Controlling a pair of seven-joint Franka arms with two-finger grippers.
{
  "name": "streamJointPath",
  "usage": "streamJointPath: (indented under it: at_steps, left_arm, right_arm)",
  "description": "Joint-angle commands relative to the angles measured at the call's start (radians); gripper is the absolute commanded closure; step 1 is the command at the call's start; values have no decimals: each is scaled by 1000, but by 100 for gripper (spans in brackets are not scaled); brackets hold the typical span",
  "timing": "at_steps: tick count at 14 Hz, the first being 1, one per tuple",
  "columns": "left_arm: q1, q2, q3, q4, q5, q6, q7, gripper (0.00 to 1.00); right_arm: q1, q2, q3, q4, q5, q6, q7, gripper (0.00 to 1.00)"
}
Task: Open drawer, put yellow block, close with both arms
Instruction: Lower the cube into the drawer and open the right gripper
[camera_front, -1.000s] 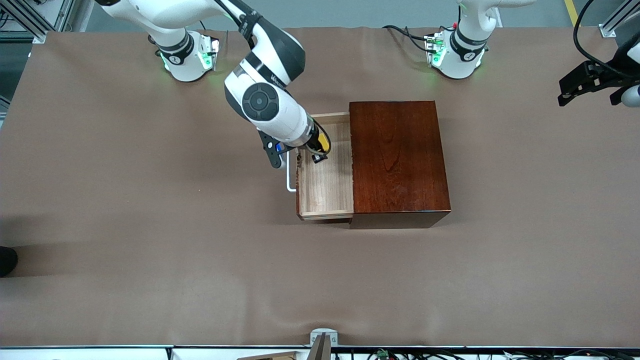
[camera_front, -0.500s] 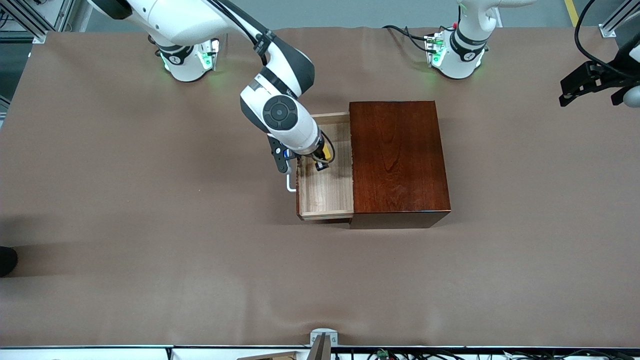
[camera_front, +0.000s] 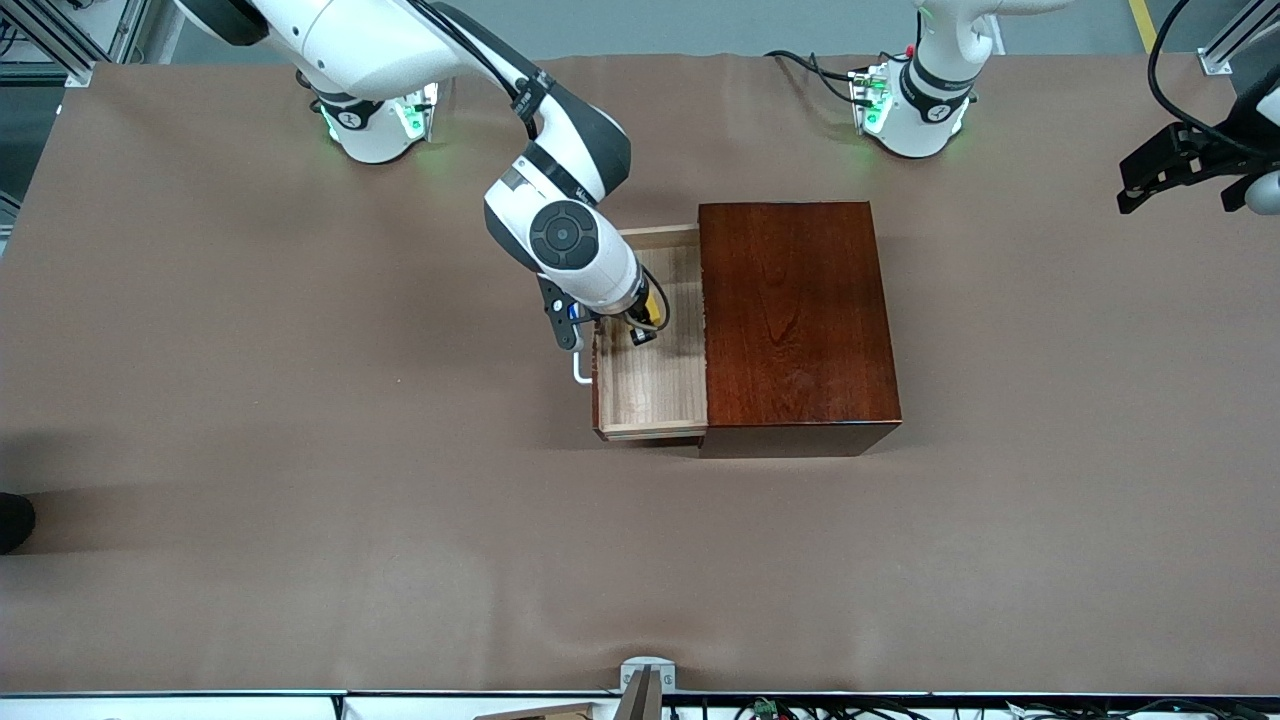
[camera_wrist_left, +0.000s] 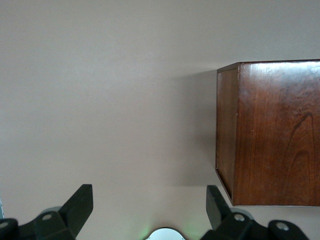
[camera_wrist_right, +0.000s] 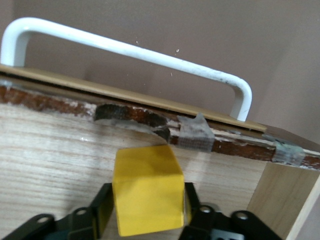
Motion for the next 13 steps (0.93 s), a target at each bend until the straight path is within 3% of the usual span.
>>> streamJointPath:
  at_steps: [1,7,10,13]
  left_arm:
    - [5,-21,-8,-22,-20,16,-9,0]
    - [-12,-15,-76,-20,-17,14,-58,0]
    - [-15,17,-188,-18,-16,16,-162,0]
    - [-17,90,-333,7,-11,36,-352,0]
  right_arm:
    - [6,-4,-4,29,-28,-14,37,0]
    - [-40,-8,-9,237,-58,-272,26,0]
    - [-92,-10,-6,333,-81,-370,17,0]
    - [-178,-51,2,340,-77,-459,-169,0]
